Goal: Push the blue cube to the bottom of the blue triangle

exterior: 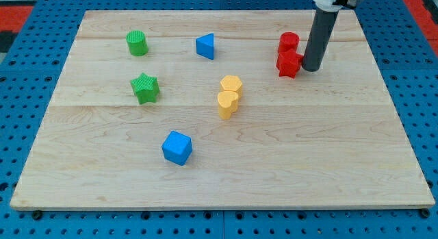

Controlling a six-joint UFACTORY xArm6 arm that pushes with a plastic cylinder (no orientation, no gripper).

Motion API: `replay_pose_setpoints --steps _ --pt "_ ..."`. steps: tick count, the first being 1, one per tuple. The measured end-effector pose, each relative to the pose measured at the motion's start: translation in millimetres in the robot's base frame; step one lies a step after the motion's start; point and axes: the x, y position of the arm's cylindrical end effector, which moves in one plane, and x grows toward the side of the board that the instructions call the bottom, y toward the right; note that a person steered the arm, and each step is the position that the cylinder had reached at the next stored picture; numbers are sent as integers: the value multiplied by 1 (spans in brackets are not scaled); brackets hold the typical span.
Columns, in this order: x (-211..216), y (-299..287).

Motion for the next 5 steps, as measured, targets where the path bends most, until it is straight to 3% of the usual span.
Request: replay_pose_setpoints --steps 2,3,4,5 --pt "43 -31" --pt "10 -59" --pt "18 -60" --pt "86 -77"
